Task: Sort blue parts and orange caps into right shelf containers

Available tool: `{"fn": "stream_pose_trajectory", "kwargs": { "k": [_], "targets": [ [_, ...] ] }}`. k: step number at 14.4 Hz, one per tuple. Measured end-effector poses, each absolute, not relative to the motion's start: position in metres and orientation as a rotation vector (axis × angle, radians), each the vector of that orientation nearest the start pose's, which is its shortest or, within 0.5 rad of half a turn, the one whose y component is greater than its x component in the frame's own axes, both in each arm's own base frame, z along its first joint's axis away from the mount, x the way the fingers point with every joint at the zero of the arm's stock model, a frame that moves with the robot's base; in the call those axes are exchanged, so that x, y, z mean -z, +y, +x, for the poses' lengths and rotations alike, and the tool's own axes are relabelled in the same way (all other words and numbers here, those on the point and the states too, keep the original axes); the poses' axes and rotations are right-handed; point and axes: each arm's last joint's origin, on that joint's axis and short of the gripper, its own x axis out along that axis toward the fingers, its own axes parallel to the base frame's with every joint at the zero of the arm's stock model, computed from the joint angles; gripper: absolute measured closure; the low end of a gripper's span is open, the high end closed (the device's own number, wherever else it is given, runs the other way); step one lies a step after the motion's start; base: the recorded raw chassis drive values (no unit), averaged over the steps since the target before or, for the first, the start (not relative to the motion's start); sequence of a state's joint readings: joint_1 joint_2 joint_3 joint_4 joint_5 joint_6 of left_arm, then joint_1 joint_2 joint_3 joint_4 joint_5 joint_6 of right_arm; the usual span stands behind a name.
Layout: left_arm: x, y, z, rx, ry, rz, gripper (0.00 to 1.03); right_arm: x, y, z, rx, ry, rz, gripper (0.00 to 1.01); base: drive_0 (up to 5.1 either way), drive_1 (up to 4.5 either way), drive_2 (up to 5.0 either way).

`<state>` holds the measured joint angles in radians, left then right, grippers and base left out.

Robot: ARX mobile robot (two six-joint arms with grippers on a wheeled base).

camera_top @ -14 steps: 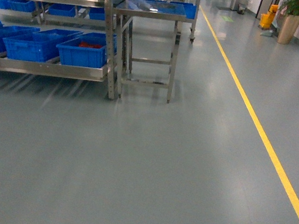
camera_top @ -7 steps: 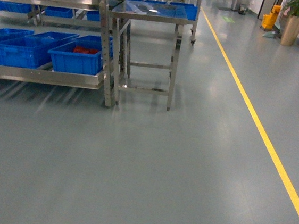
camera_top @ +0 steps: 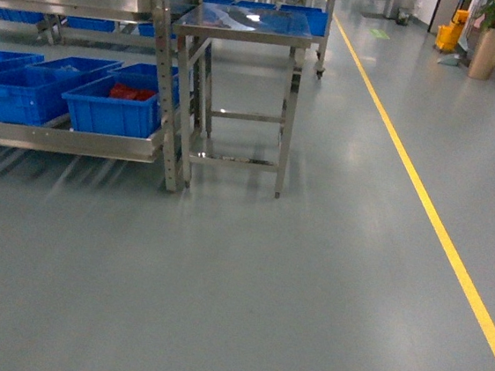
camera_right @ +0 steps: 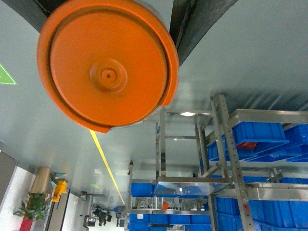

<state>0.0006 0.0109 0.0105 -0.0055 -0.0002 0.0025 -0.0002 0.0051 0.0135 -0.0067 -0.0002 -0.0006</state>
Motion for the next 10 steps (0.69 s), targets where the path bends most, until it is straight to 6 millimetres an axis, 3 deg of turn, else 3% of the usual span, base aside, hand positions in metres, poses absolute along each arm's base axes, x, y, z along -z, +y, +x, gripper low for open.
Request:
{"fn": "stream_pose_trajectory", "kwargs": {
  "k": [10],
  "targets": [
    [-0.1654, 0.0001, 0.0977, -0.001, 0.009, 0.002, 0.60, -0.1670, 0.0000, 0.0972, 0.000, -0.001, -0.001, 0.59, 0.0, 4.11, -4.2]
  ]
}}
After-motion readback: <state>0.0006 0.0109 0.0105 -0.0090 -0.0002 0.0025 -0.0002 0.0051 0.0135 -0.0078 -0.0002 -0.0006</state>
